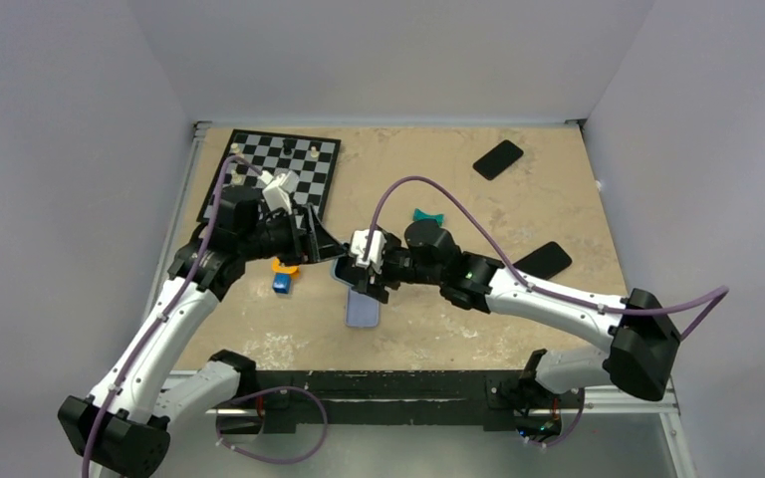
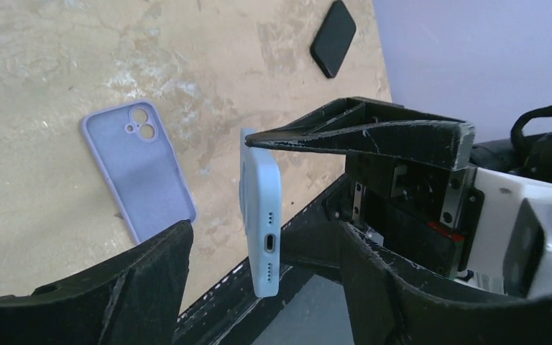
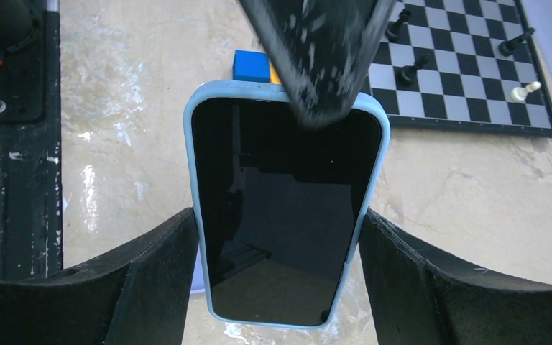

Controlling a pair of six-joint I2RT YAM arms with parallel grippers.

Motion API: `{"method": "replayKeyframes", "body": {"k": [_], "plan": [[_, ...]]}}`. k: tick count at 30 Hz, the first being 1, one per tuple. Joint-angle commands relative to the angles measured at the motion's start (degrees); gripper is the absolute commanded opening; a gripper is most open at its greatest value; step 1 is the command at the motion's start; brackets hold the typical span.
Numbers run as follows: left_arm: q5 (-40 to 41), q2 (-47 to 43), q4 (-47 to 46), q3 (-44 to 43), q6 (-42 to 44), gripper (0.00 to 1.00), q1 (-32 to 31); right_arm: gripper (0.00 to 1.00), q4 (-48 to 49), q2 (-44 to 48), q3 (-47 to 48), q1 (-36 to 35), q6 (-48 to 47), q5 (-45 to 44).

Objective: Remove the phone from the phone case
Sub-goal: Adjust the phone.

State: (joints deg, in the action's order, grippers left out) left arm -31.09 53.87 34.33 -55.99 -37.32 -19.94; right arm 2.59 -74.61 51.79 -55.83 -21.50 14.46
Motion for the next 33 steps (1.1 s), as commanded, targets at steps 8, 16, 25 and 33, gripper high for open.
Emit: {"method": "replayKeyframes", "body": {"k": [8,16,25,33], "plan": [[-4.80,4.03,-1.60,4.65,7.01,0.48,-2.58,0.00,1.11,-2.58,7.67,-3.89,-3.68,-1.85],[5.88,-4.64,-5.64,6.65,4.76,0.00,-2.73,0.39,-1.84,-2.98,8.23,-4.99,1.49,-8.50],[30.88,-26.56,-15.62,14.96,-2.11,0.00,-2.58,0.85,0.62,5.83,-0.85,-4.30,20.34,-26.20],[29.36,-35.61,-28.91,20.93,-12.00,0.00,-2.56,0.89,11.83,3.23,0.17,9.30,63.48,7.89]]}}
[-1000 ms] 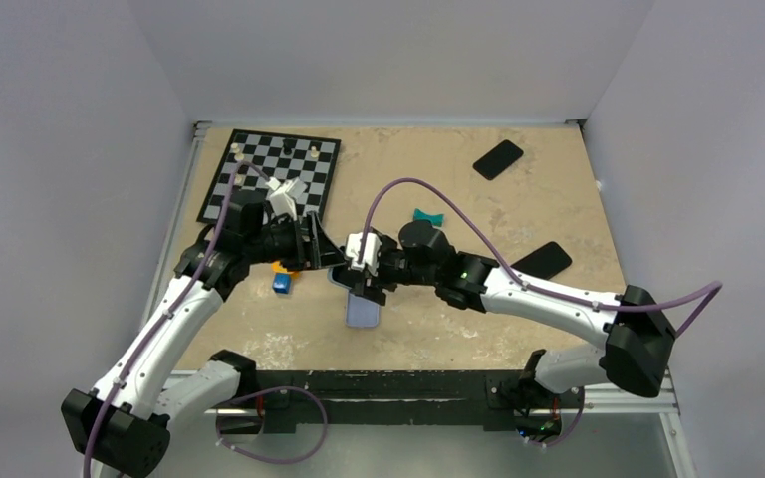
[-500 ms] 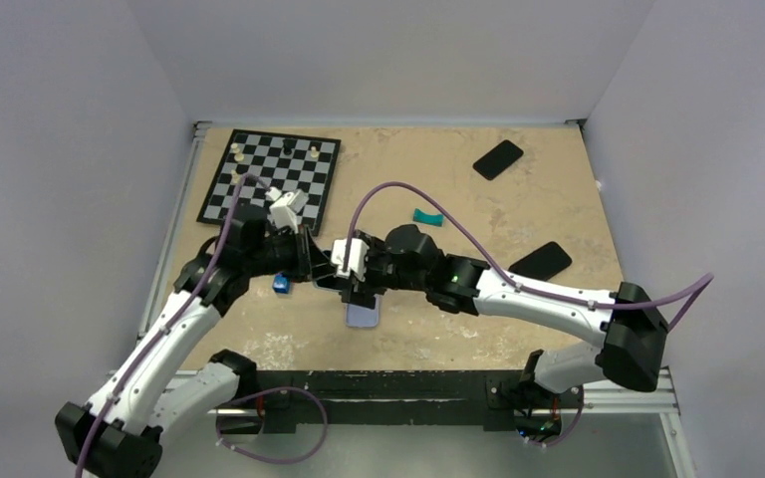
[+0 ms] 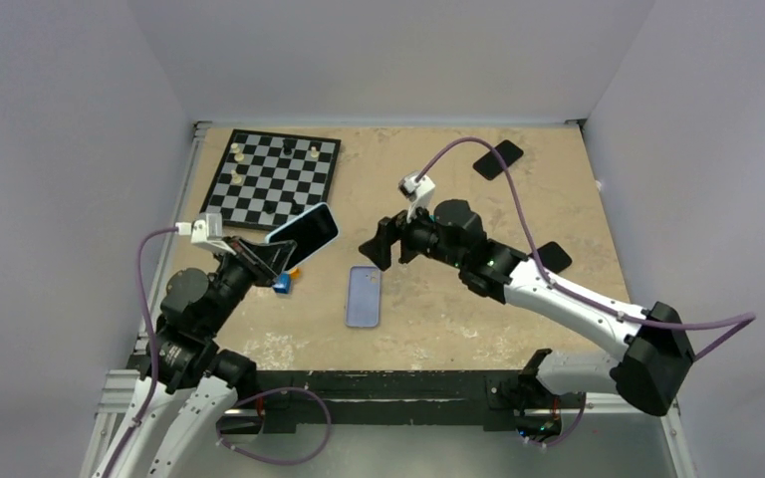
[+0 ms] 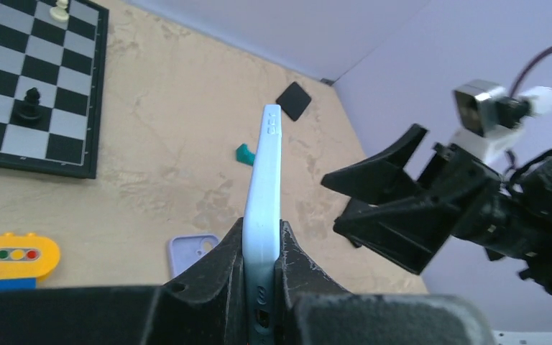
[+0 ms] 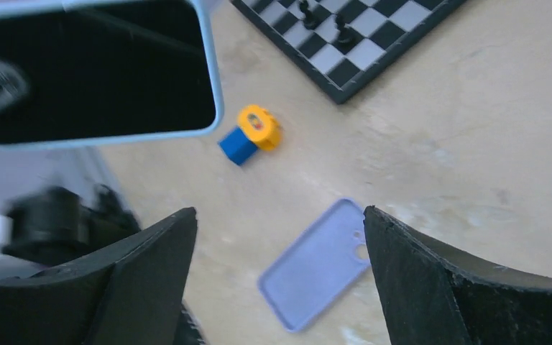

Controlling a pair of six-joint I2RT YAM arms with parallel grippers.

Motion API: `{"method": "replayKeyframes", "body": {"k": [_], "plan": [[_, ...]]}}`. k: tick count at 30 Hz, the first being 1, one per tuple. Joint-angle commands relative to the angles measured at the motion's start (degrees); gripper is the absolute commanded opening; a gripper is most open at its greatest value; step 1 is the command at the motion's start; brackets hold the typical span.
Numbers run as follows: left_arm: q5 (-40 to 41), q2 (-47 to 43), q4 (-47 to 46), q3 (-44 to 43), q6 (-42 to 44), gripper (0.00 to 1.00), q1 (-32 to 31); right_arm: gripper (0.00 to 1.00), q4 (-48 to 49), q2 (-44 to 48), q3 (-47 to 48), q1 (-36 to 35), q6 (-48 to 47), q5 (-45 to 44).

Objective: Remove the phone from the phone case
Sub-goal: Adjust the phone.

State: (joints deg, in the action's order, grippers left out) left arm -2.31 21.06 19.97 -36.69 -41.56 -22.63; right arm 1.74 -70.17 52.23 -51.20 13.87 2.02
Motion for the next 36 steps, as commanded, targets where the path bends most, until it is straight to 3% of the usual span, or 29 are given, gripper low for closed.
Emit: {"method": "replayKeyframes", "body": {"k": [1,3,9,12,15,19,21,23,25,26,27,29,31,33,36], "plan": [[0.24,-3.34,-16.04,2.47,-9.87,0.00,0.13,0.89,19.98,-1.24,-1.75,4.78,32.82,21.82],[-0.97,-3.96,-21.46,4.97,-14.29,0.00,0.12,0.90,31.21,-2.90,-3.89,4.78,40.58,24.88],[-4.68,-1.96,-33.76,10.30,-24.52,0.00,0.13,0.81,52.66,-11.99,-5.20,4.49,56.11,27.69],[-6.26,-0.83,-37.76,11.81,-27.82,0.00,0.13,0.72,53.97,-15.65,-3.13,4.53,58.11,28.00],[-6.65,-0.84,-42.26,14.30,-31.06,0.00,0.13,0.57,53.95,-18.10,-1.38,4.53,58.27,27.89],[-7.07,-1.96,-42.32,15.85,-32.20,0.00,0.11,0.20,56.06,-19.40,-0.98,4.65,57.94,26.68],[-7.35,-2.54,-41.89,16.82,-32.36,0.00,0.13,0.15,57.41,-20.16,-0.25,4.77,57.50,26.40],[-7.43,-2.97,-41.50,17.87,-32.80,0.00,0.11,0.02,59.60,-20.97,0.53,4.91,57.12,27.22],[-8.05,-3.07,-39.51,18.29,-32.85,0.01,0.13,0.00,60.57,-21.06,0.88,5.19,56.11,27.84],[-8.22,-3.37,-36.50,17.83,-32.81,0.15,0.13,0.00,60.47,-20.87,1.08,5.48,55.02,28.42],[-8.24,-3.82,-32.62,17.06,-31.96,0.44,0.13,0.00,59.93,-20.65,1.17,5.88,53.88,28.96],[-7.52,-4.85,-19.99,13.17,-27.58,0.78,0.13,0.00,57.88,-19.70,0.51,7.67,50.87,30.90],[-4.96,-5.28,-5.07,7.26,-20.43,0.87,0.13,0.00,54.64,-18.96,-0.20,10.31,46.89,35.44],[-1.76,-4.84,6.71,1.17,-12.06,0.90,0.13,0.00,49.80,-18.61,0.61,12.83,41.64,41.43],[0.32,-1.96,16.14,-6.08,-2.05,0.91,0.13,0.00,33.16,-18.03,5.44,14.01,27.82,50.34]]}}
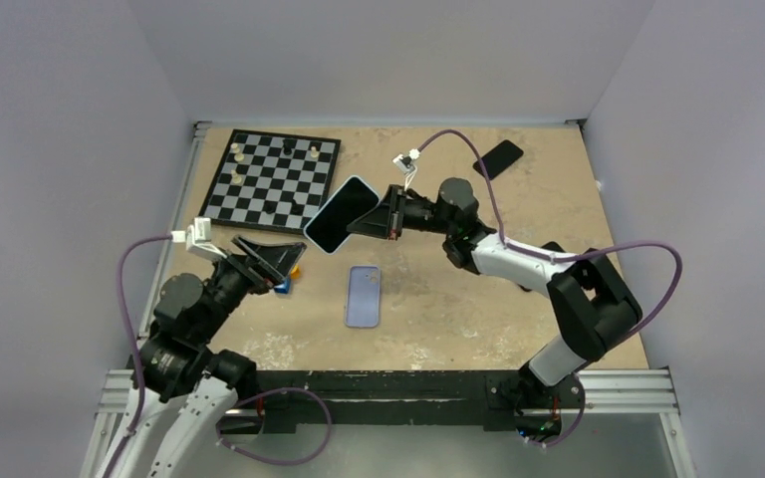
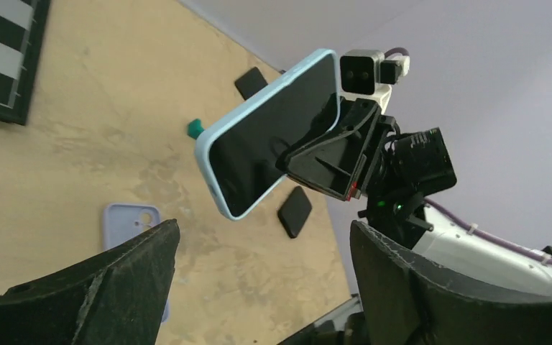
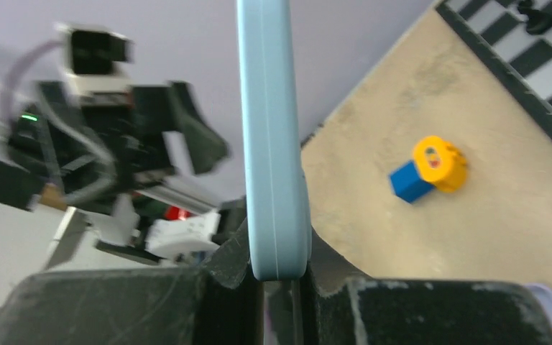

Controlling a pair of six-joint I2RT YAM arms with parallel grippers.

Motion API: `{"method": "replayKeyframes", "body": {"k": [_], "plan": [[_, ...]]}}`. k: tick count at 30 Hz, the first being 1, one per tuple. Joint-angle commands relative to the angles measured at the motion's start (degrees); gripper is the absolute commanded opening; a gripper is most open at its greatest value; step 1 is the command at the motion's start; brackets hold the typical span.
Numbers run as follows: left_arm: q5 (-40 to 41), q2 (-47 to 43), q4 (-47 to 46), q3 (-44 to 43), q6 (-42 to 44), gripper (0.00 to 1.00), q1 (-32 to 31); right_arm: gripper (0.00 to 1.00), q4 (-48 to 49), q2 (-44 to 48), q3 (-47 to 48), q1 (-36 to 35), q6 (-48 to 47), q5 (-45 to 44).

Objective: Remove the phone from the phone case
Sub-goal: Adjust the phone.

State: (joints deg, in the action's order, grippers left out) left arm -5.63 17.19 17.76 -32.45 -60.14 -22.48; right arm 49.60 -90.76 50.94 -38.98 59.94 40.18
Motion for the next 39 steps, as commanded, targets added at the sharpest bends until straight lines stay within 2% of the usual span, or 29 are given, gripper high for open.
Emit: {"method": "replayKeyframes", "body": {"k": [1,3,6,10,15,18,20,24,30,32,34,35,36,39], "plan": [[3.04,3.50,20.29,-12.48,19.02,0.90,-0.01,0.00,-22.95,3.08,8.59,1.74,-24.15,12.58],[-0.85,7.72,20.20,-15.95,22.51,0.88,-0.02,0.00,-33.82,4.70,10.39,1.63,-33.27,12.52],[-9.62,14.31,18.40,-18.90,25.12,0.83,-0.02,0.00,-40.15,7.41,10.17,1.66,-40.01,13.83],[-24.87,20.75,8.56,-18.75,24.79,0.84,-0.01,0.00,-39.99,9.65,8.49,0.85,-41.20,18.82],[-33.58,23.72,-4.92,-13.88,18.23,0.81,-0.09,0.00,-42.26,10.17,9.44,-3.80,-44.05,20.36],[-39.45,24.64,-19.87,-8.08,9.81,0.64,-0.11,0.00,-43.06,9.41,10.75,-5.81,-44.38,21.01],[-40.96,25.10,-24.22,-6.01,7.02,0.50,-0.19,0.00,-40.88,9.35,10.85,-6.33,-43.09,22.09],[-41.52,23.20,-25.17,-3.18,5.69,0.36,-0.28,0.00,-39.68,9.11,11.72,-6.55,-41.53,22.80],[-44.23,22.24,-25.09,-3.26,5.62,0.35,-0.37,0.00,-36.21,7.75,13.35,-6.64,-38.15,26.99],[-45.40,23.39,-25.45,-4.26,5.80,0.31,-0.37,0.00,-35.06,7.50,13.76,-6.77,-37.05,27.63],[-45.94,24.26,-25.09,-5.38,6.60,0.19,-0.37,0.00,-35.10,7.46,14.34,-6.72,-36.66,27.25],[-45.62,24.44,-24.20,-6.08,7.33,0.06,-0.37,0.00,-35.15,7.39,14.58,-6.72,-36.28,26.54],[-44.65,24.24,-22.63,-6.87,8.36,0.00,-0.37,0.06,-35.60,7.31,15.02,-6.72,-35.70,25.35],[-36.03,20.87,-19.27,-8.15,10.37,0.00,-0.37,0.45,-36.86,7.38,14.53,-6.55,-33.01,17.34]]}}
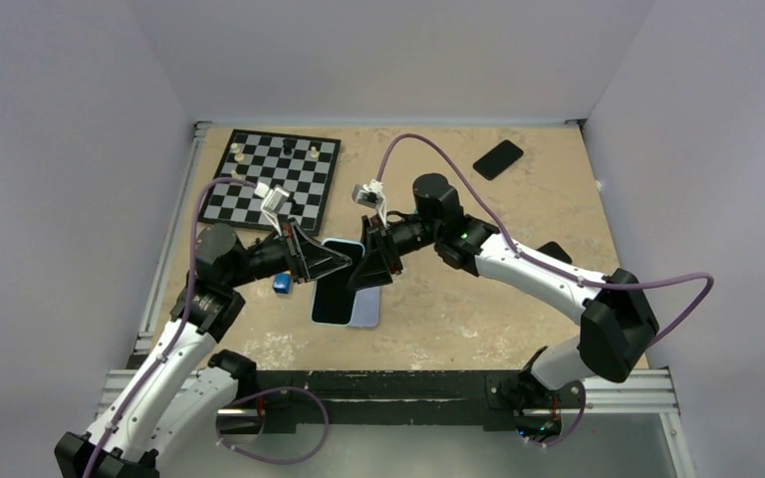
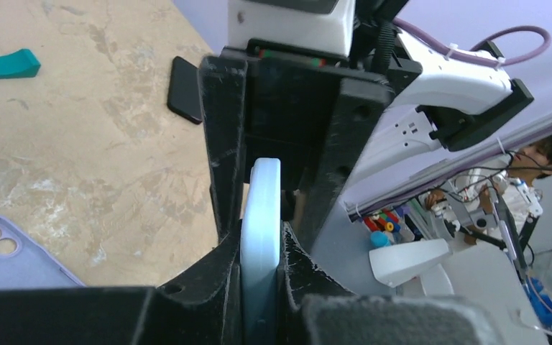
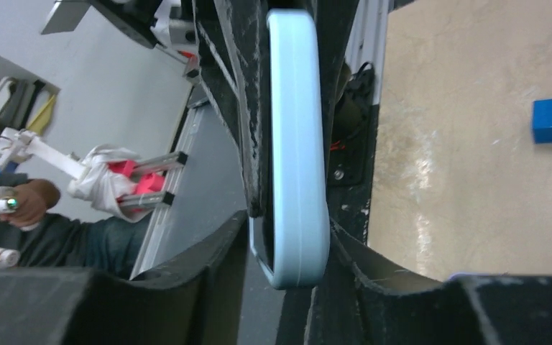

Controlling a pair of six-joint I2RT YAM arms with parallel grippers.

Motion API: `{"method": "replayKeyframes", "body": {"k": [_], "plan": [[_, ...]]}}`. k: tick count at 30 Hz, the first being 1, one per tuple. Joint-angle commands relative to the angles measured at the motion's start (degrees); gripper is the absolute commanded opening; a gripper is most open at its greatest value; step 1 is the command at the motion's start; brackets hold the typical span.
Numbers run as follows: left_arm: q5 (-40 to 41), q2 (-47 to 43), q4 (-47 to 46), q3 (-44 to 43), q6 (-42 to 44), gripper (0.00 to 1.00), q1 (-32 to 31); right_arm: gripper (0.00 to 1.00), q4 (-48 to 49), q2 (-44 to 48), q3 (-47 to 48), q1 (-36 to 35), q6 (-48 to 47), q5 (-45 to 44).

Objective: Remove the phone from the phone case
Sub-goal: Adjust the phone, then remove the phone case from the phone.

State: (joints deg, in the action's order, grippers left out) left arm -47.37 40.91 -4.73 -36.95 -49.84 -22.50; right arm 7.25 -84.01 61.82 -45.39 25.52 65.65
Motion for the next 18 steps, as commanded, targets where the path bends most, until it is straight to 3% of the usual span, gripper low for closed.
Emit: {"method": "replayKeyframes", "body": {"k": [1,5,11,15,18], "plan": [[9.77,-4.46,3.80,-3.72,-0.16,0.00,-0.35,0.52,6.61,0.79,2.59,-0.14,2.96,-9.97],[23.54,-9.34,4.56,-3.11,-3.38,0.00,-0.26,0.61,19.36,1.62,-4.48,-0.30,14.92,-12.26],[28.29,-10.10,-8.90,0.99,-10.96,0.00,-0.26,0.60,31.27,2.99,-10.57,-0.93,20.52,-9.20],[27.11,-8.00,-14.53,1.72,-13.75,0.00,-0.26,0.51,43.52,2.21,-13.32,-0.93,25.84,-5.17],[26.58,-7.13,-17.12,2.66,-15.58,0.00,-0.26,0.36,48.31,1.12,-14.06,-0.93,27.69,-3.10]]}}
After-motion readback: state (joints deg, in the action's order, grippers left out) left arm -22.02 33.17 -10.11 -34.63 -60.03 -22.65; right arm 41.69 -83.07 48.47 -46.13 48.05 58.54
